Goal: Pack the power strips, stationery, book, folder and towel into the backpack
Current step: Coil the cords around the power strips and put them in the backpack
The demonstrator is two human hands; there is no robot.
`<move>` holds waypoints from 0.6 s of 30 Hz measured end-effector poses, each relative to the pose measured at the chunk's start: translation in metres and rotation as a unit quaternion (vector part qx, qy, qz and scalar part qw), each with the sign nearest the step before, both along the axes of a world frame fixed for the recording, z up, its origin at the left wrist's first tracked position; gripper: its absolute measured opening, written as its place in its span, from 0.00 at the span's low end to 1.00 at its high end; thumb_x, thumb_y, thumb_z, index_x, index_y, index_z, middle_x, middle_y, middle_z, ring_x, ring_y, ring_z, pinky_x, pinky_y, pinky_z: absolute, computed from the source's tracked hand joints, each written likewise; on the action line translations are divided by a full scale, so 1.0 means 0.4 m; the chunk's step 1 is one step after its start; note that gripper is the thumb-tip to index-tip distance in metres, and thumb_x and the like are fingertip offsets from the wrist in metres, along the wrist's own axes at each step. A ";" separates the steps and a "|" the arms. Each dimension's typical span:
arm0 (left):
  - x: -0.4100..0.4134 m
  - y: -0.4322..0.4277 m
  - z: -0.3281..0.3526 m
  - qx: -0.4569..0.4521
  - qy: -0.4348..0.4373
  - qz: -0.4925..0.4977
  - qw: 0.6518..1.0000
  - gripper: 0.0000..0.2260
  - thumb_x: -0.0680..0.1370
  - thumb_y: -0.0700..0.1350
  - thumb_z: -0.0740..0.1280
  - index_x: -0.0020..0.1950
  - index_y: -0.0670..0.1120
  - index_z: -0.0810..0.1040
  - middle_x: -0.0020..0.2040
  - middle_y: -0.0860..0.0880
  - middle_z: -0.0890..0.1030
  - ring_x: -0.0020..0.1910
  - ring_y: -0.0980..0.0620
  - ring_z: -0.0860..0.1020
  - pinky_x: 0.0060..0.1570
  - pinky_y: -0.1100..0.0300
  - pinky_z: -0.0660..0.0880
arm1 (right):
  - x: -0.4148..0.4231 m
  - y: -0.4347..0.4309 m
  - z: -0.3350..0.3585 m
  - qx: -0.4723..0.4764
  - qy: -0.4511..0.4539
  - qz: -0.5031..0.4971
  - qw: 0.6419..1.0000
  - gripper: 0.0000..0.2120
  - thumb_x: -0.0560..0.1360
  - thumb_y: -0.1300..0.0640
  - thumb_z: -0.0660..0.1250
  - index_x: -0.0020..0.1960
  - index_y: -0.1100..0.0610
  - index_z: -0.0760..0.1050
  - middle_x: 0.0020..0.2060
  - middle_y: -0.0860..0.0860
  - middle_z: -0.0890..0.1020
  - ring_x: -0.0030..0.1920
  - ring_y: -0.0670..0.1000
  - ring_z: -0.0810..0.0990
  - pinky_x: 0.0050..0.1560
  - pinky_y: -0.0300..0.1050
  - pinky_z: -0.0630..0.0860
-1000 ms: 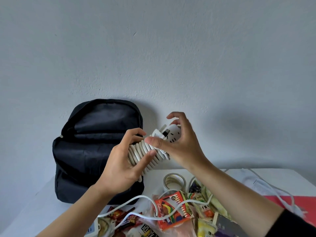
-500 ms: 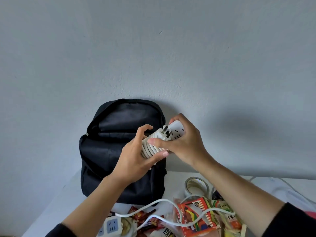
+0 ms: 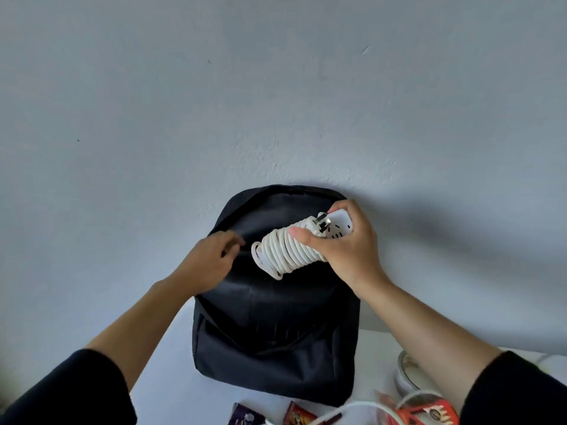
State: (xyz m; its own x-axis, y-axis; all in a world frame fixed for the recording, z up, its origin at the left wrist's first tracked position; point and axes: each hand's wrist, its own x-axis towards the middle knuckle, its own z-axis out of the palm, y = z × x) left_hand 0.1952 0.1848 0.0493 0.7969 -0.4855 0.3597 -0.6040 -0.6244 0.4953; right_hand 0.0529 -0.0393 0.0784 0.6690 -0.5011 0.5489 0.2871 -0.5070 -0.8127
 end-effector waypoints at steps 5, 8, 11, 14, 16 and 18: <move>0.077 0.012 -0.037 0.251 -0.066 -0.028 0.965 0.27 0.77 0.59 0.52 0.71 0.48 0.72 0.67 0.47 0.75 0.65 0.44 0.71 0.68 0.51 0.68 | 0.116 0.039 -0.015 0.021 -0.030 -0.027 0.999 0.31 0.54 0.34 0.83 0.44 0.49 0.72 0.45 0.49 0.81 0.47 0.49 0.80 0.49 0.49 0.80; 0.095 -0.001 -0.021 0.271 -0.029 -0.028 0.962 0.30 0.74 0.60 0.52 0.73 0.51 0.70 0.68 0.49 0.74 0.67 0.44 0.70 0.68 0.49 0.69 | 0.170 0.055 -0.020 0.013 -0.041 -0.045 0.998 0.30 0.55 0.34 0.83 0.44 0.48 0.72 0.45 0.49 0.81 0.47 0.49 0.80 0.50 0.49 0.80; 0.099 0.014 -0.038 0.195 -0.044 -0.067 0.977 0.22 0.77 0.59 0.59 0.68 0.53 0.74 0.59 0.53 0.80 0.57 0.49 0.77 0.60 0.51 0.74 | 0.207 0.058 -0.020 -0.005 -0.048 -0.055 0.997 0.31 0.55 0.33 0.82 0.45 0.48 0.72 0.46 0.48 0.80 0.49 0.49 0.80 0.51 0.50 0.79; 0.104 0.028 -0.062 0.066 -0.094 -0.100 0.988 0.08 0.78 0.52 0.71 0.55 0.52 0.82 0.45 0.59 0.80 0.41 0.60 0.76 0.47 0.62 0.75 | 0.241 0.063 -0.018 -0.058 -0.026 -0.037 0.997 0.33 0.53 0.31 0.81 0.47 0.46 0.71 0.46 0.47 0.81 0.50 0.47 0.80 0.52 0.48 0.79; 0.099 0.030 -0.084 -0.005 -0.120 -0.098 0.988 0.06 0.75 0.48 0.77 0.51 0.52 0.87 0.43 0.63 0.78 0.40 0.65 0.75 0.45 0.70 0.72 | 0.266 0.076 -0.014 -0.116 0.008 -0.009 0.993 0.34 0.53 0.29 0.80 0.47 0.47 0.71 0.46 0.45 0.80 0.49 0.47 0.79 0.50 0.48 0.79; 0.088 0.029 -0.116 -0.060 -0.141 -0.084 0.985 0.06 0.73 0.45 0.79 0.49 0.52 0.89 0.43 0.62 0.80 0.41 0.64 0.78 0.44 0.67 0.76 | 0.296 0.089 -0.007 -0.151 0.064 0.017 0.986 0.35 0.52 0.27 0.79 0.47 0.46 0.71 0.46 0.45 0.79 0.48 0.47 0.79 0.47 0.46 0.78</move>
